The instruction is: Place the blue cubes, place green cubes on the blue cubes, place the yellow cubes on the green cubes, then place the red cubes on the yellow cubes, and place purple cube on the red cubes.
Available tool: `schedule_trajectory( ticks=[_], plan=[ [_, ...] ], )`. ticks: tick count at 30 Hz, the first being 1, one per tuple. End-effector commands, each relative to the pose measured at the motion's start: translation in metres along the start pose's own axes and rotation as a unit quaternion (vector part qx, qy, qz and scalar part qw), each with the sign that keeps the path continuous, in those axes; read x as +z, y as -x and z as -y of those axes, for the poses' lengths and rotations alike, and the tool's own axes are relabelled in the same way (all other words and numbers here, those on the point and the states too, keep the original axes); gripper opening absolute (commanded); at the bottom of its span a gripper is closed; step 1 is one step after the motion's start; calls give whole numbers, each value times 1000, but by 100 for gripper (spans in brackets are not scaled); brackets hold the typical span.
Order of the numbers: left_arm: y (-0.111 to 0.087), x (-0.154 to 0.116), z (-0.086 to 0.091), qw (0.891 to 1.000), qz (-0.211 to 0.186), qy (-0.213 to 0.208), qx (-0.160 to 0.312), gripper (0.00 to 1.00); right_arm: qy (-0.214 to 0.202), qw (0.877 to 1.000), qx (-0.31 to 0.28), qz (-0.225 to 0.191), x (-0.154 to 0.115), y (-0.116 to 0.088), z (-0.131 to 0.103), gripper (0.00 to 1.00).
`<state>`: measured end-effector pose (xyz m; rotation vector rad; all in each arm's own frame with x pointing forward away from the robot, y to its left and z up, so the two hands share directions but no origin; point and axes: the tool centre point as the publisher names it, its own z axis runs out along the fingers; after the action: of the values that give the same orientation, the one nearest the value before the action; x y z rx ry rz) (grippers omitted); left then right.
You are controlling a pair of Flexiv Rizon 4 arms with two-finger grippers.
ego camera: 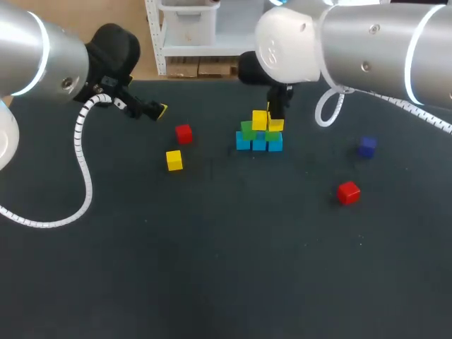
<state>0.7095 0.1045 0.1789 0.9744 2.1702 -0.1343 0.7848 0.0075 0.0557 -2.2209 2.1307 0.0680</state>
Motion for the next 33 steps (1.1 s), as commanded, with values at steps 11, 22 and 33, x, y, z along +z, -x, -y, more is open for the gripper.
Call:
schedule_trajectory(
  ticks=[11, 22, 33],
  plan=[
    [0, 1, -1, 1000, 1, -1, 0, 100, 0, 1000, -3, 8, 1, 3, -1, 100],
    [0, 1, -1, 1000, 1, -1, 0, 100, -17, 1000, 7, 12, -10, -4, -2, 100],
    [0, 1, -1, 1000, 1, -1, 0, 100, -6, 1000, 13, 5, -4, -11, -2, 100]
  ],
)
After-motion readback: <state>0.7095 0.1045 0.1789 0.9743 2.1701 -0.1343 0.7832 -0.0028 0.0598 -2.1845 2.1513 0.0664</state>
